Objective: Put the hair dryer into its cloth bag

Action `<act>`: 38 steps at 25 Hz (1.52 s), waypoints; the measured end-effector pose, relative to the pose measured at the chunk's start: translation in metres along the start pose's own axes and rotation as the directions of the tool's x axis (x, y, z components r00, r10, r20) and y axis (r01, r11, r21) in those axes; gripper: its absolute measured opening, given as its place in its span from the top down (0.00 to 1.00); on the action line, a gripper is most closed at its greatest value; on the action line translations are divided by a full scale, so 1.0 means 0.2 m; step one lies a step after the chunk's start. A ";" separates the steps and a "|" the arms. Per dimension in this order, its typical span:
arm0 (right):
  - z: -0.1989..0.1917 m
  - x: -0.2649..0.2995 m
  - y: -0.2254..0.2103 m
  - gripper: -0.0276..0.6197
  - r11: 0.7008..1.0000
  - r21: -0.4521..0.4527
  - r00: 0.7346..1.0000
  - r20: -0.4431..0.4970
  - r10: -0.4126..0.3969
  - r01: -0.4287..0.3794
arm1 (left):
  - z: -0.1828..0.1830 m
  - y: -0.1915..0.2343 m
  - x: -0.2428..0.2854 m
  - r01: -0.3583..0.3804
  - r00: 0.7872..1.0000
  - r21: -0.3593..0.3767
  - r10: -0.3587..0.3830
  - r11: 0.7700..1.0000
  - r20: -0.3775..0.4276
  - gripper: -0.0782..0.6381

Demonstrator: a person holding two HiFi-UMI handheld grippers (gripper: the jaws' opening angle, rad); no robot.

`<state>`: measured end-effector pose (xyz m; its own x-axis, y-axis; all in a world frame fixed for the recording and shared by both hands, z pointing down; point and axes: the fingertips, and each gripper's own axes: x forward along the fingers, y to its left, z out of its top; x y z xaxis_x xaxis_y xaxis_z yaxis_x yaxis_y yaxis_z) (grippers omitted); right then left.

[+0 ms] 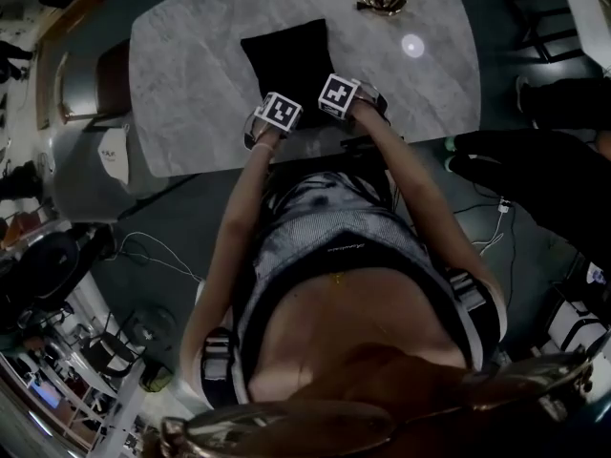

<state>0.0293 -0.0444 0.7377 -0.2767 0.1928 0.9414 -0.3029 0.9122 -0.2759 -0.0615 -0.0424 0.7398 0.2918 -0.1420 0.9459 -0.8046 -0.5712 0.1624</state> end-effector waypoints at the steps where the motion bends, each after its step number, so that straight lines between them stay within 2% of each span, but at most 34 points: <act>1: 0.00 0.00 0.00 0.85 1.000 0.005 1.000 0.005 -0.002 0.002 | 0.00 -0.01 0.00 0.012 1.000 -0.002 -0.012 1.000 0.009 0.84; 4: 0.00 0.00 -0.01 0.85 1.000 -0.015 1.000 0.027 -0.014 0.015 | -0.01 -0.01 0.01 0.034 0.999 -0.028 -0.033 0.999 0.020 0.84; 8: 0.00 -0.02 0.01 0.85 0.999 -0.035 0.998 0.064 -0.030 0.033 | 0.03 0.04 -0.02 -0.008 0.995 0.013 0.007 1.000 0.099 0.84; 11: 0.04 -0.10 0.02 0.85 0.999 -0.026 0.990 0.139 -0.028 0.032 | 0.05 0.05 -0.09 -0.035 0.993 0.006 0.034 0.999 0.115 0.86; 13: 0.08 -0.18 0.00 0.85 0.999 0.009 0.974 0.221 -0.042 0.041 | 0.09 0.03 -0.14 -0.001 0.988 -0.025 0.005 1.000 0.155 0.86; 16: 0.14 -0.31 0.01 0.85 0.998 0.058 0.941 0.335 -0.054 0.036 | 0.17 -0.03 -0.25 0.080 0.960 -0.086 -0.053 0.993 0.275 0.87; 22: 0.23 -0.52 -0.03 0.85 0.991 0.064 0.869 0.476 -0.135 0.118 | 0.33 -0.02 -0.45 0.080 0.889 -0.146 -0.004 0.986 0.458 0.88; 24: 0.27 -0.60 -0.03 0.85 0.988 0.065 0.831 0.535 -0.152 0.138 | 0.36 -0.02 -0.51 0.070 0.864 -0.158 0.019 0.985 0.503 0.88; 26: 0.33 -0.69 -0.01 0.85 0.986 0.061 0.776 0.609 -0.160 0.156 | 0.39 -0.01 -0.59 0.056 0.835 -0.166 0.045 0.984 0.549 0.88; 28: 0.37 -0.78 0.02 0.85 0.981 0.049 0.716 0.677 -0.169 0.186 | 0.42 -0.02 -0.68 0.047 0.797 -0.171 0.066 0.984 0.600 0.88; 33: 0.37 -0.98 0.05 0.85 0.955 0.042 0.586 0.781 -0.214 0.293 | 0.46 -0.09 -0.86 -0.005 0.702 -0.155 0.114 0.988 0.703 0.88; 38: 0.37 -1.20 0.11 0.85 0.954 0.096 0.430 0.876 -0.216 0.282 | 0.48 -0.10 -1.03 -0.050 0.614 -0.170 0.165 0.984 0.772 0.88</act>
<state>0.0215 -0.0970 0.4909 -0.8530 -0.4307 0.2947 -0.4551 0.8903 -0.0162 -0.0566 -0.0790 0.5155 0.4458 -0.8052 0.3911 -0.8945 -0.4176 0.1599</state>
